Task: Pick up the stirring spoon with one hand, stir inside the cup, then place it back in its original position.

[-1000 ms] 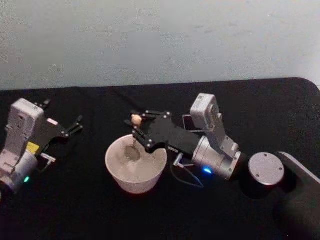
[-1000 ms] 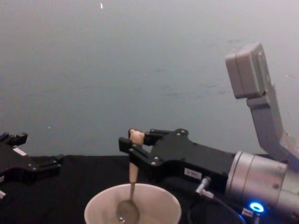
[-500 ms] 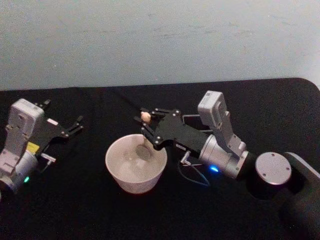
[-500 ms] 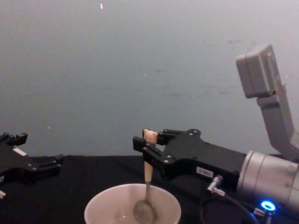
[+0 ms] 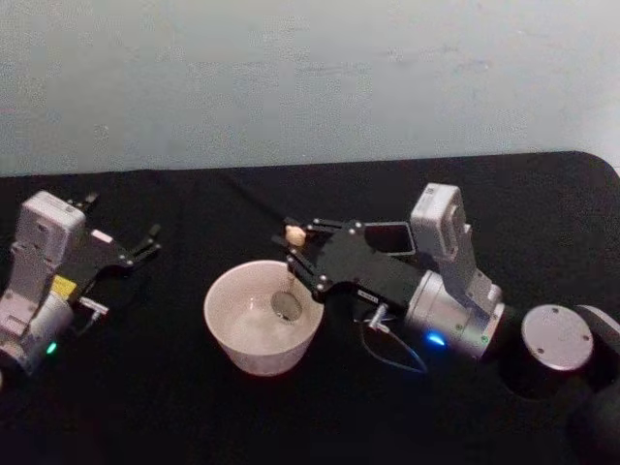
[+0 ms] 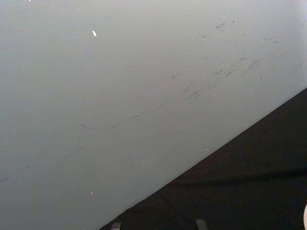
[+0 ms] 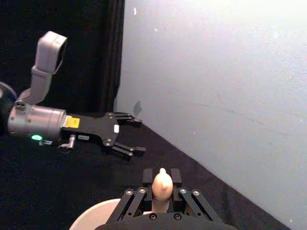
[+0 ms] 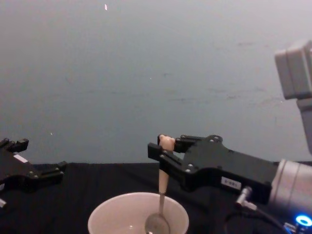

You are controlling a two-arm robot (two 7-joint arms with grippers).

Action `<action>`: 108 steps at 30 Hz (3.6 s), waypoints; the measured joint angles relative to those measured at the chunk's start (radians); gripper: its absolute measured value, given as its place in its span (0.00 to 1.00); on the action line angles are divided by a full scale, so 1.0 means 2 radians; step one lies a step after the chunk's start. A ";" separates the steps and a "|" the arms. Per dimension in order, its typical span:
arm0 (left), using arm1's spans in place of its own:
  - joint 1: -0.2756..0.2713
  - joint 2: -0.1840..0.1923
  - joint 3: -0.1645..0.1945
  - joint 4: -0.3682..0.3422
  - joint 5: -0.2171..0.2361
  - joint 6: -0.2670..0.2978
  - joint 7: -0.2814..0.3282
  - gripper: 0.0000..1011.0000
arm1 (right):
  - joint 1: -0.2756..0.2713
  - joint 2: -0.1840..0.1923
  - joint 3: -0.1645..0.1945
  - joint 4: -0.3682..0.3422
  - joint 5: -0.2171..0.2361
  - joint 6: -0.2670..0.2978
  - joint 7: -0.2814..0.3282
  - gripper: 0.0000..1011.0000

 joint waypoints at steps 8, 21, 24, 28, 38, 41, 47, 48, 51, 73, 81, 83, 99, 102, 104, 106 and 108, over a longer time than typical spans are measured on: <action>0.000 0.000 0.000 0.000 0.000 0.000 0.000 0.99 | -0.014 0.019 -0.006 -0.023 0.008 0.002 0.016 0.21; 0.000 0.000 0.000 0.000 0.000 0.000 0.000 0.99 | -0.009 0.008 -0.030 -0.022 0.010 0.003 0.025 0.21; 0.000 0.000 0.000 0.000 0.000 0.000 0.000 0.99 | -0.001 -0.002 -0.034 -0.010 0.005 0.001 0.019 0.21; 0.000 0.000 0.000 0.000 0.000 0.000 0.000 0.99 | 0.010 -0.014 -0.034 0.005 0.001 -0.001 0.009 0.21; 0.000 0.000 0.000 0.000 0.000 0.000 0.000 0.99 | 0.024 -0.023 -0.023 0.026 -0.007 -0.004 -0.006 0.21; 0.000 0.000 0.000 0.000 0.000 0.000 0.000 0.99 | 0.022 -0.019 -0.019 0.025 -0.007 -0.003 -0.007 0.21; 0.000 0.000 0.000 0.000 0.000 0.000 0.000 0.99 | 0.016 -0.012 -0.013 0.017 -0.006 -0.002 -0.008 0.21; 0.000 0.000 0.000 0.000 0.000 0.000 0.000 0.99 | 0.014 -0.010 -0.011 0.014 -0.005 -0.002 -0.008 0.21; 0.000 0.000 0.000 0.000 0.000 0.000 0.000 0.99 | 0.009 -0.003 -0.008 0.006 -0.003 -0.002 -0.005 0.21; 0.000 0.000 0.000 0.000 0.000 0.000 0.000 0.99 | -0.028 0.028 -0.024 -0.052 0.022 0.009 0.029 0.21; 0.000 0.000 0.000 0.000 0.000 0.000 0.000 0.99 | -0.011 0.006 -0.034 -0.030 0.013 0.008 0.016 0.21; 0.000 0.000 0.000 0.000 0.000 0.000 0.000 0.99 | -0.007 0.002 -0.034 -0.025 0.011 0.007 0.011 0.21; 0.000 0.000 0.000 0.000 0.000 0.000 0.000 0.99 | 0.012 -0.016 -0.015 0.009 -0.001 0.005 -0.014 0.21; 0.000 0.000 0.000 0.000 0.000 0.000 0.000 0.99 | 0.009 -0.013 -0.012 0.005 -0.001 0.005 -0.013 0.21; 0.000 0.000 0.000 0.000 0.000 0.000 0.000 0.99 | 0.007 -0.011 -0.010 0.003 0.000 0.006 -0.013 0.21; 0.000 0.000 0.000 0.000 0.000 0.000 0.000 0.99 | 0.002 -0.005 -0.006 -0.004 0.003 0.008 -0.013 0.21; 0.000 0.000 0.000 0.000 0.000 0.000 0.000 0.99 | -0.001 -0.002 -0.004 -0.009 0.005 0.009 -0.012 0.21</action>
